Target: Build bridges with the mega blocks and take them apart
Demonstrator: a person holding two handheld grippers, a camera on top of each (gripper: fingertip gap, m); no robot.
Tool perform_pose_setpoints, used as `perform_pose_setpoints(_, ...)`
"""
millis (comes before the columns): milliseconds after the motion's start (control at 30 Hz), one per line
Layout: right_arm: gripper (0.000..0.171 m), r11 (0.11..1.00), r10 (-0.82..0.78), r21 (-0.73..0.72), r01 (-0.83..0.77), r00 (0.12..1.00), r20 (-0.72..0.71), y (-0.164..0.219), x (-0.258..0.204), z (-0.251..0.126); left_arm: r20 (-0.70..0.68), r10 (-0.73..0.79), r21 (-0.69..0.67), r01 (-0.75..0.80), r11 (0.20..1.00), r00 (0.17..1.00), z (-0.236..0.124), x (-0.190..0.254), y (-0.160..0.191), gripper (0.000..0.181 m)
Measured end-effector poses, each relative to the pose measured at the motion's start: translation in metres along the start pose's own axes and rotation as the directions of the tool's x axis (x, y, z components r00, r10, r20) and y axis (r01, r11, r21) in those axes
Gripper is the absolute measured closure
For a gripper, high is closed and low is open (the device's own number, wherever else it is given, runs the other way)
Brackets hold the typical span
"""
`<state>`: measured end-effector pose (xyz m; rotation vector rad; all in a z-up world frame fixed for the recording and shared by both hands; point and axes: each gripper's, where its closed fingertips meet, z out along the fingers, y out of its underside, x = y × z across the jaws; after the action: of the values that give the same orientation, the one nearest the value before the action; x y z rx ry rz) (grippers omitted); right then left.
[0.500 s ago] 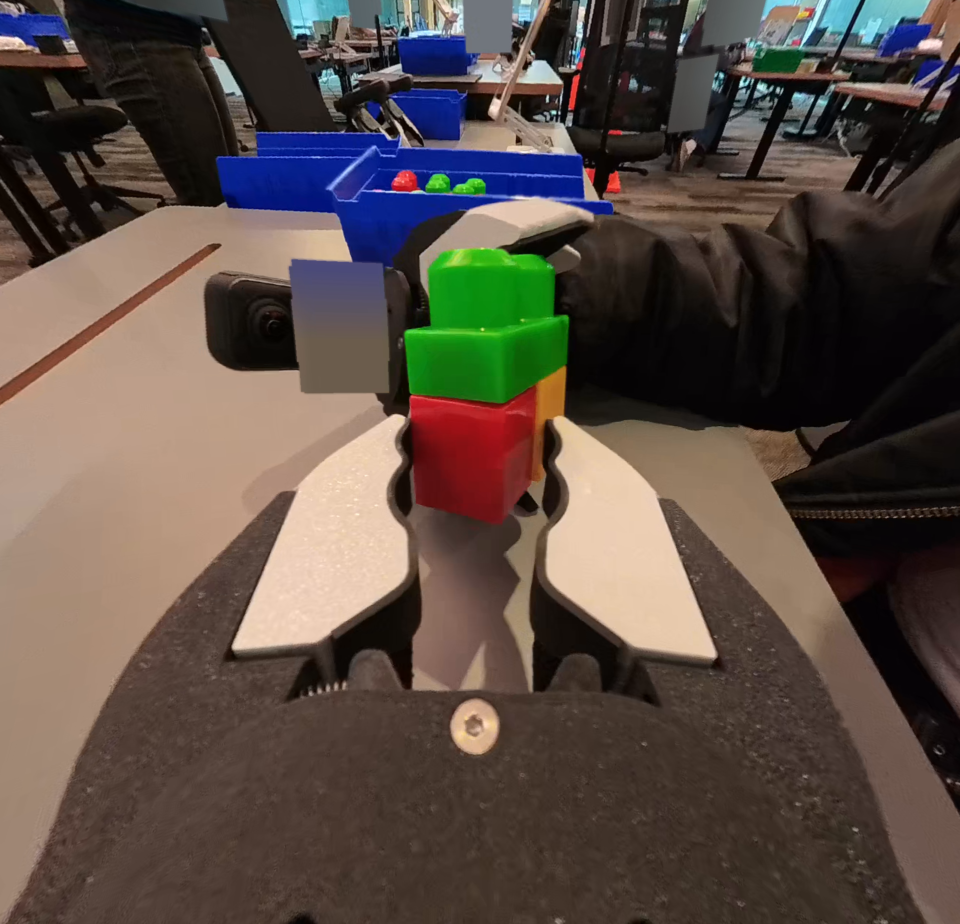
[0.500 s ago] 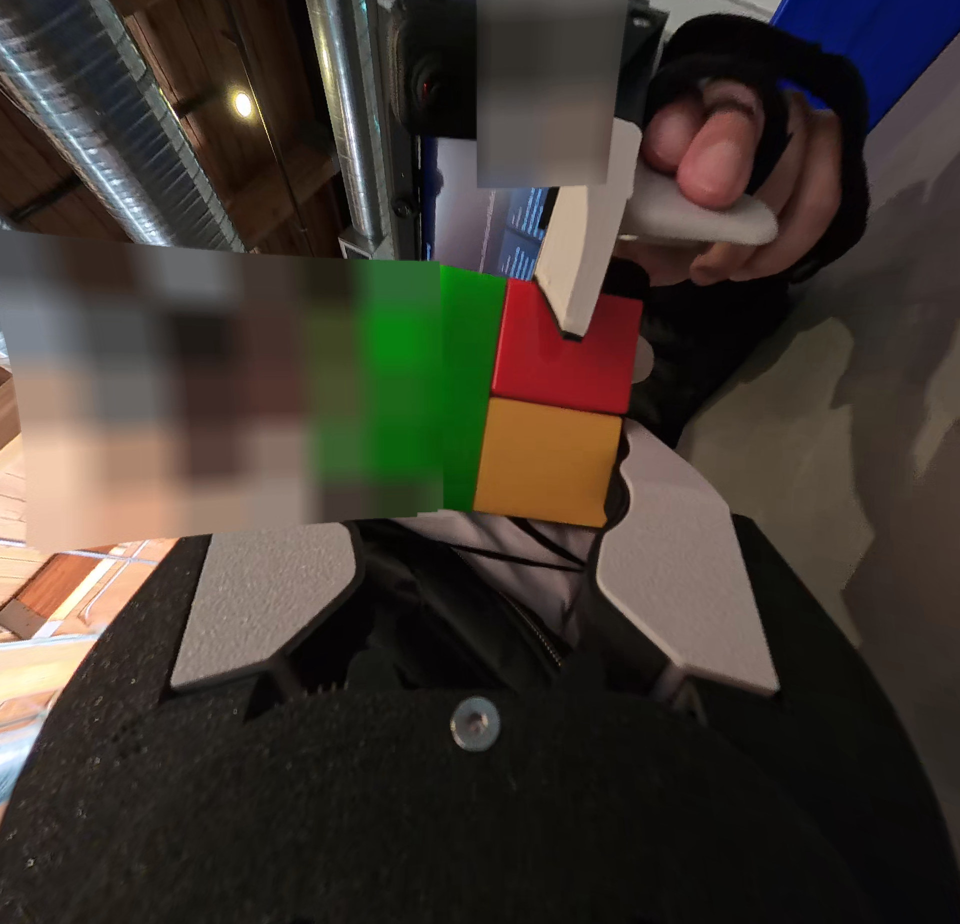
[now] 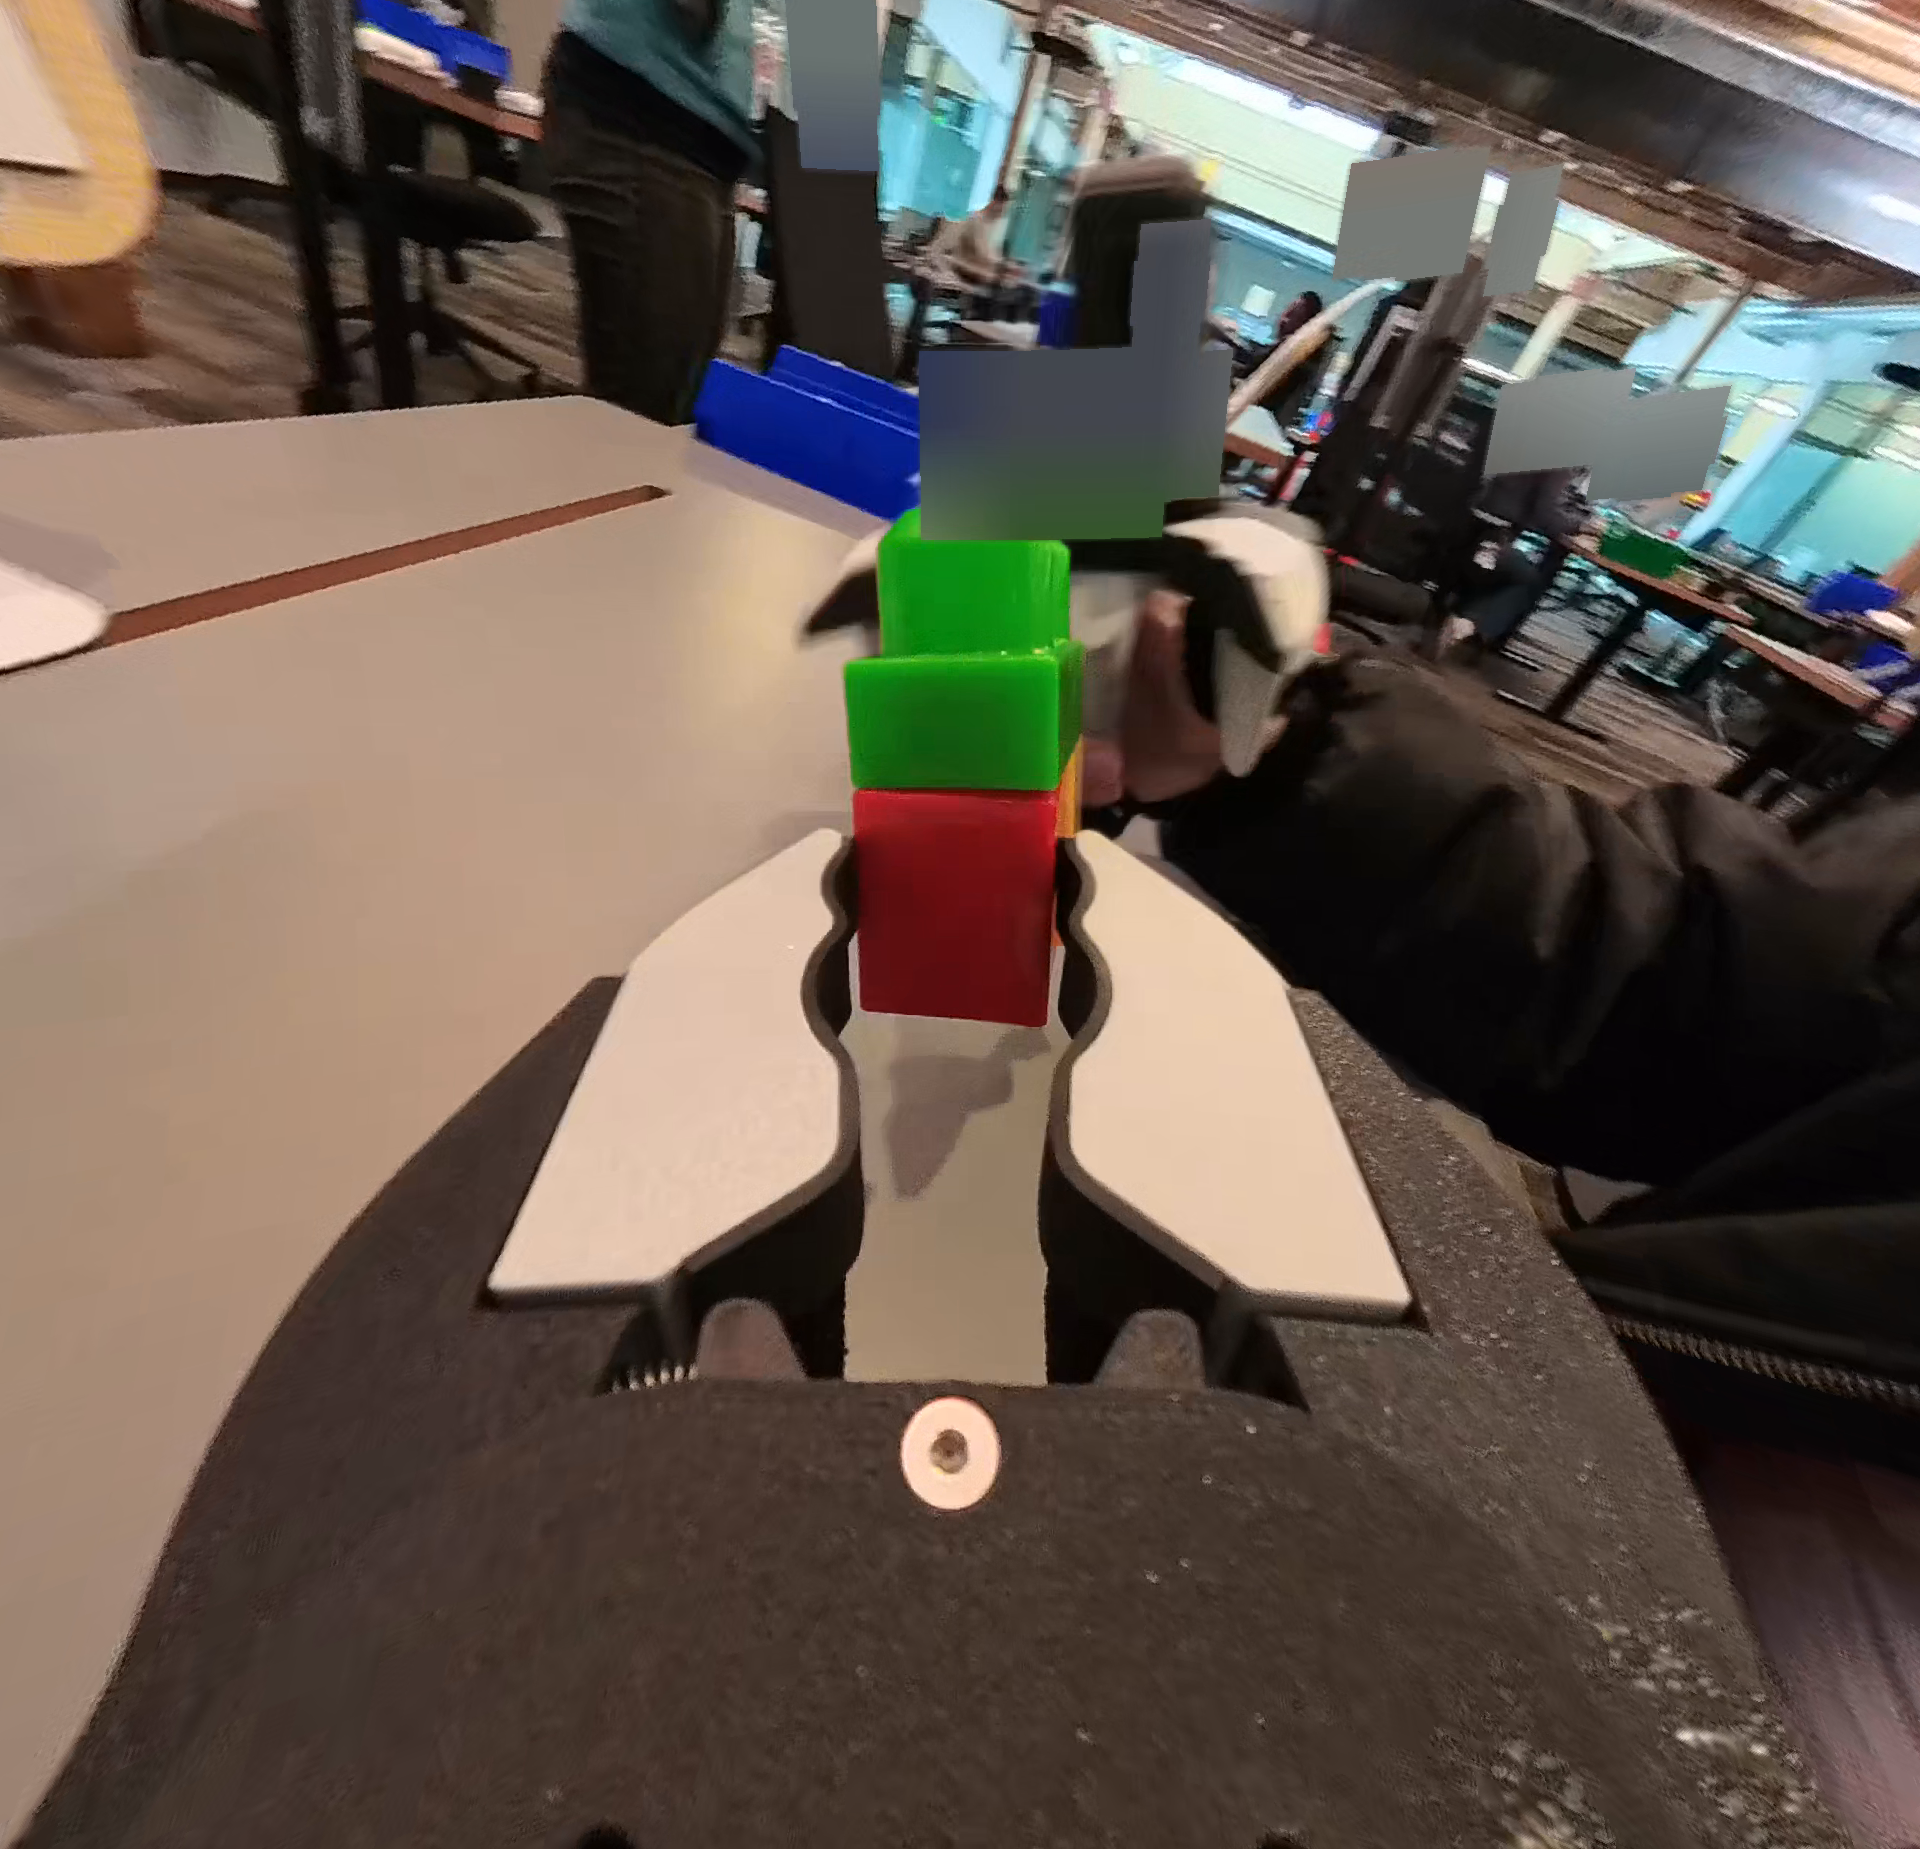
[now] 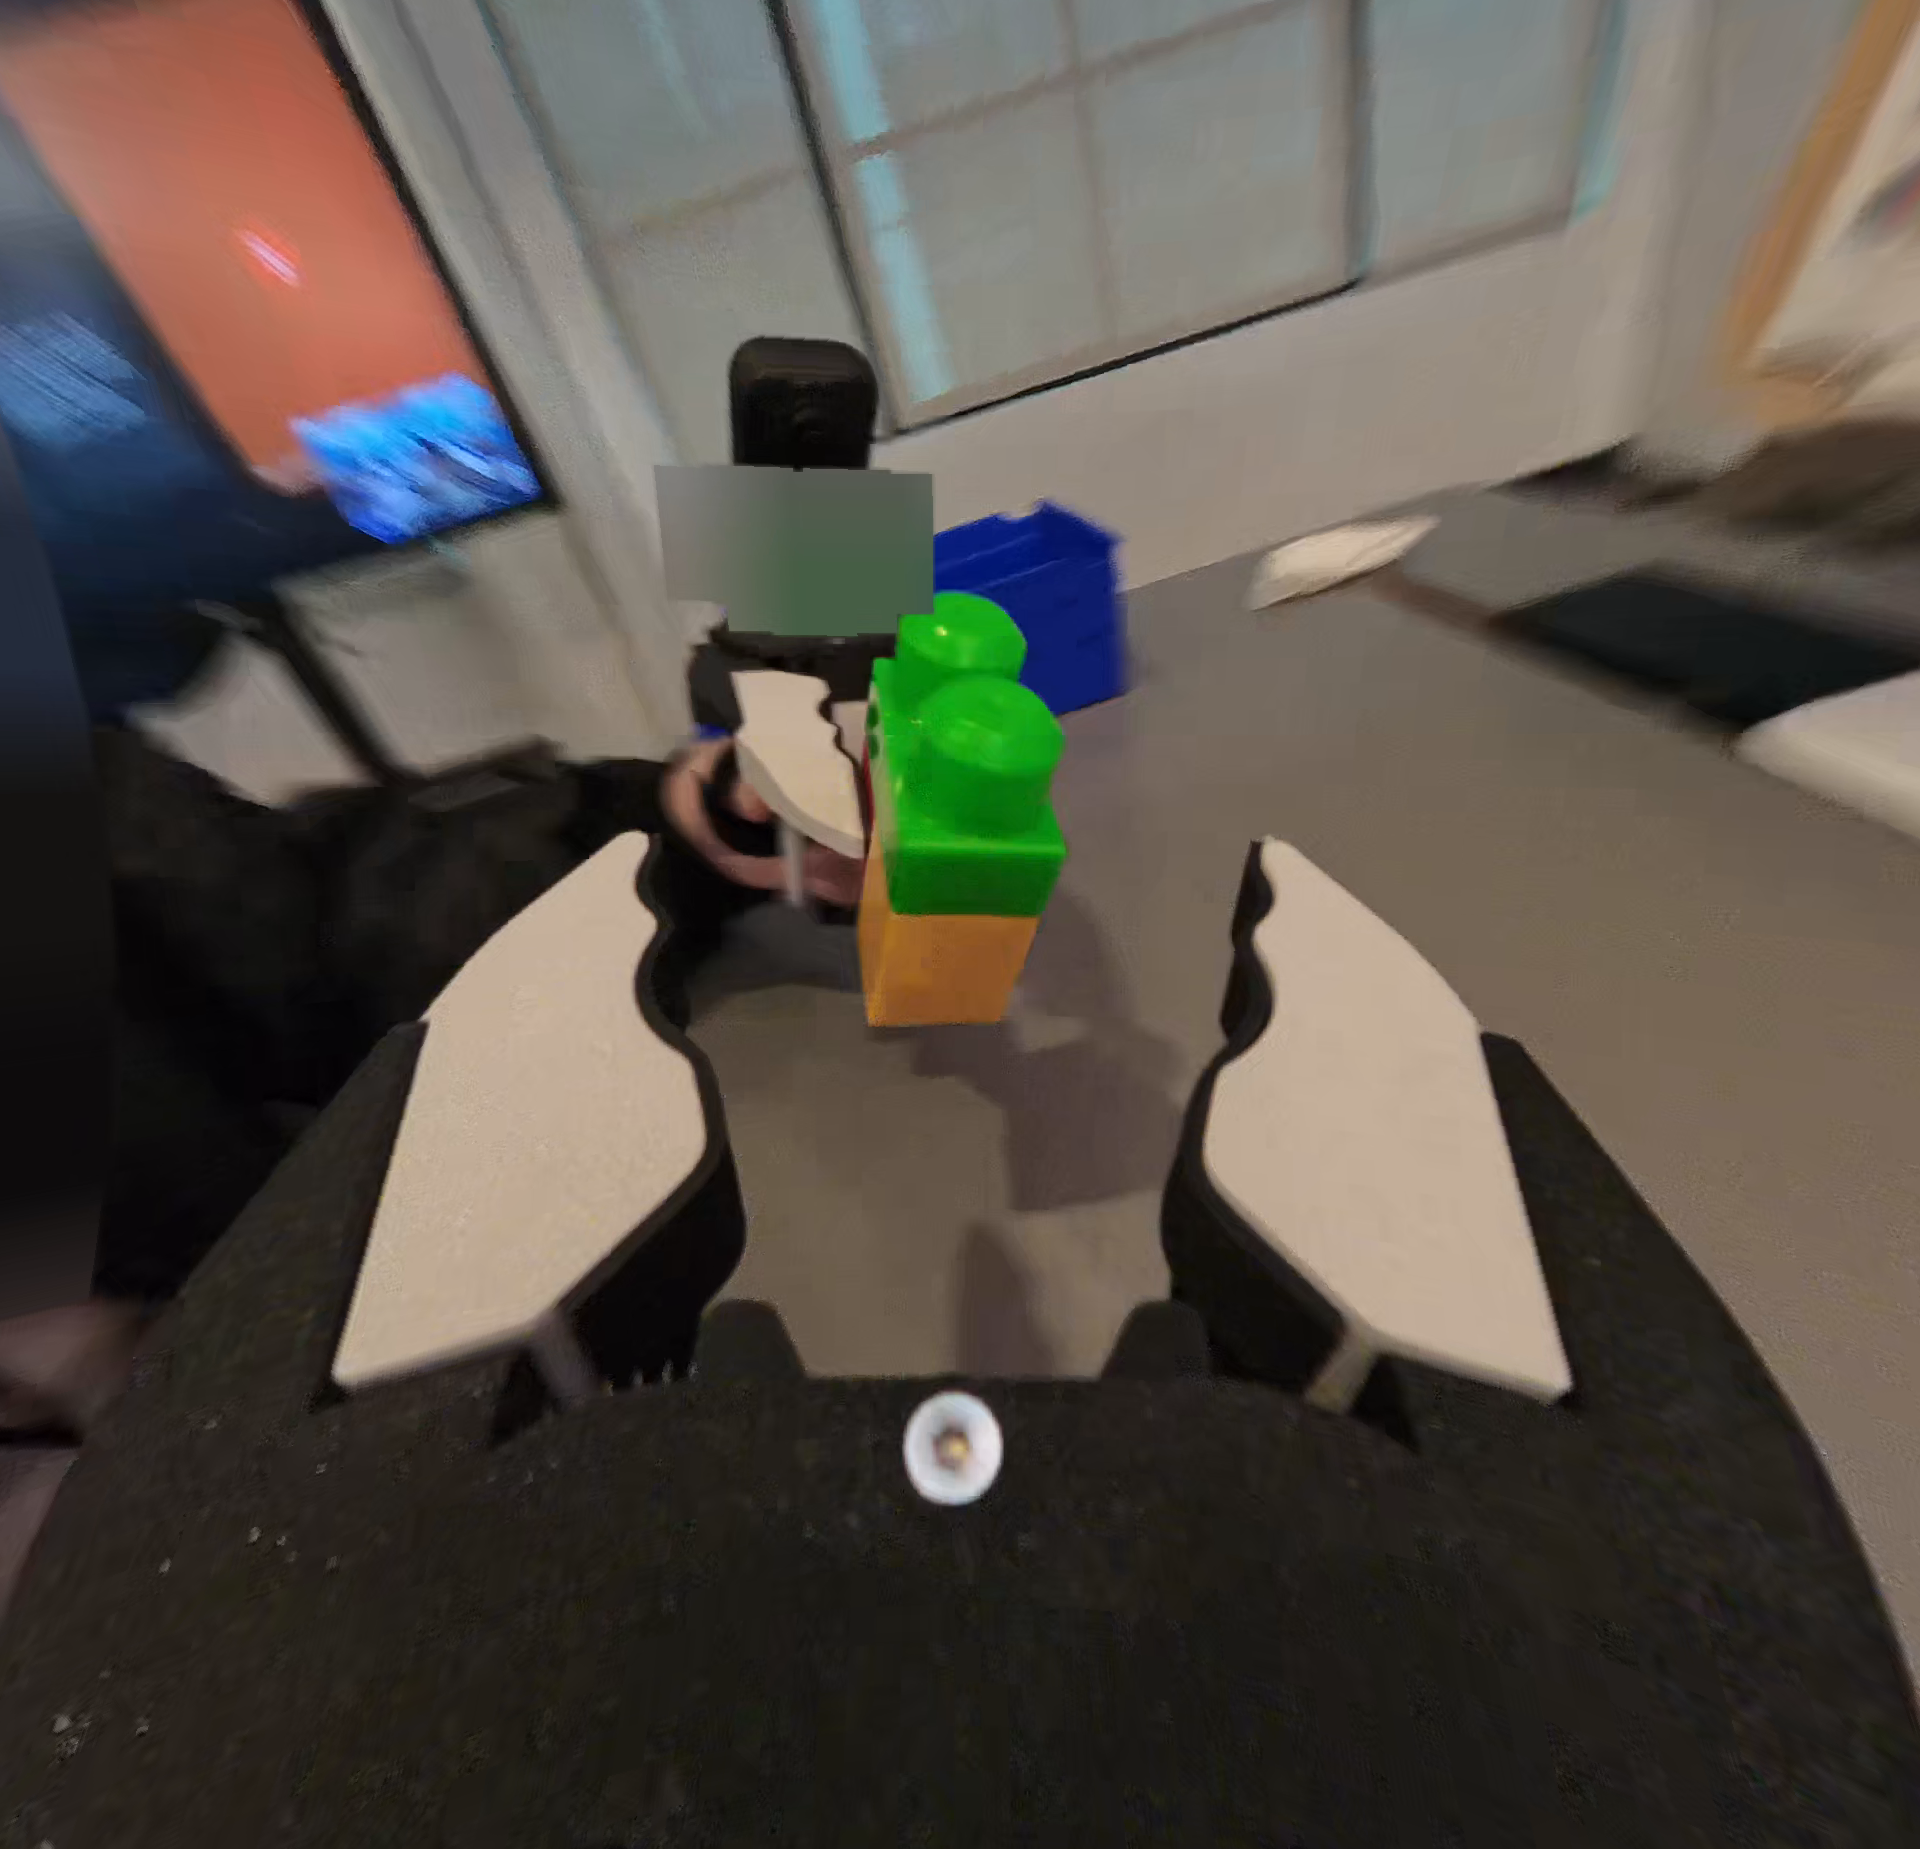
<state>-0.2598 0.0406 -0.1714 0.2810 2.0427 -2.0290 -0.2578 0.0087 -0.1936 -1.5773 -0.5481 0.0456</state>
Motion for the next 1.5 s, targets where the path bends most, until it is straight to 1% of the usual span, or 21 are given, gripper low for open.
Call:
perform_pose_setpoints(33,0.071,0.989,-0.151,-0.009,0.150,0.984,-0.091,-0.006,0.002,-0.003,0.049,-0.019,-0.003,0.019,1.000,0.999,-0.002,-0.008,0.001,0.144)
perform_pose_setpoints(100,0.070,0.926,-0.376,-0.064,0.371,0.902,-0.212,-0.013,0.002,-0.006,0.115,-0.060,-0.012,0.062,0.998,0.992,-0.004,-0.021,0.004,0.144)
perform_pose_setpoints(167,0.065,0.858,-0.513,-0.125,0.498,0.817,-0.263,-0.012,0.000,-0.001,0.176,-0.110,-0.022,0.115,0.993,0.978,-0.004,-0.031,0.010,0.144)
perform_pose_setpoints(200,0.060,0.824,-0.566,-0.168,0.541,0.776,-0.278,-0.008,0.001,0.004,0.192,-0.129,-0.034,0.138,0.990,0.973,-0.003,-0.034,0.013,0.144)
perform_pose_setpoints(267,0.050,0.749,-0.663,-0.275,0.603,0.689,-0.292,0.004,0.008,0.015,0.230,-0.164,-0.035,0.177,0.984,0.959,-0.002,-0.038,0.018,0.145)
perform_pose_setpoints(333,0.046,0.672,-0.740,-0.368,0.643,0.606,-0.292,0.015,0.016,0.025,0.247,-0.180,-0.043,0.196,0.980,0.952,0.000,-0.038,0.021,0.145)
perform_pose_setpoints(400,0.050,0.617,-0.786,-0.422,0.664,0.551,-0.280,0.022,0.020,0.034,0.263,-0.174,-0.052,0.195,0.979,0.949,0.003,-0.037,0.024,0.145)
perform_pose_setpoints(500,0.061,0.559,-0.828,-0.456,0.692,0.497,-0.261,0.025,0.021,0.043,0.269,-0.179,-0.064,0.203,0.977,0.946,0.005,-0.035,0.026,0.145)
perform_pose_setpoints(633,0.068,0.463,-0.886,-0.530,0.710,0.393,-0.248,0.028,0.027,0.046,0.281,-0.197,-0.067,0.224,0.972,0.939,0.008,-0.034,0.030,0.145)
perform_pose_setpoints(700,0.071,0.451,-0.891,-0.547,0.705,0.386,-0.238,0.032,0.030,0.049,0.276,-0.195,-0.067,0.222,0.973,0.941,0.011,-0.031,0.030,0.145)
perform_pose_setpoints(833,0.079,0.455,-0.888,-0.576,0.679,0.394,-0.237,0.037,0.037,0.047,0.263,-0.158,-0.093,0.188,0.978,0.952,0.014,-0.024,0.031,0.145)
perform_pose_setpoints(933,0.079,0.447,-0.892,-0.584,0.678,0.389,-0.230,0.038,0.039,0.046,0.270,-0.136,-0.111,0.171,0.979,0.953,0.015,-0.023,0.032,0.145)
perform_pose_setpoints(1033,0.079,0.420,-0.905,-0.603,0.678,0.359,-0.226,0.040,0.042,0.046,0.273,-0.138,-0.113,0.174,0.978,0.952,0.015,-0.023,0.033,0.145)
perform_pose_setpoints(1267,0.081,0.455,-0.889,-0.578,0.677,0.381,-0.254,0.037,0.040,0.045,0.259,-0.150,-0.102,0.182,0.978,0.954,0.015,-0.020,0.031,0.145)
perform_pose_setpoints(1433,0.082,0.444,-0.894,-0.588,0.676,0.375,-0.244,0.038,0.043,0.045,0.263,-0.156,-0.104,0.189,0.976,0.952,0.015,-0.022,0.032,0.145)
perform_pose_setpoints(1500,0.081,0.454,-0.890,-0.570,0.685,0.385,-0.246,0.037,0.044,0.047,0.255,-0.168,-0.094,0.198,0.976,0.952,0.013,-0.023,0.031,0.145)
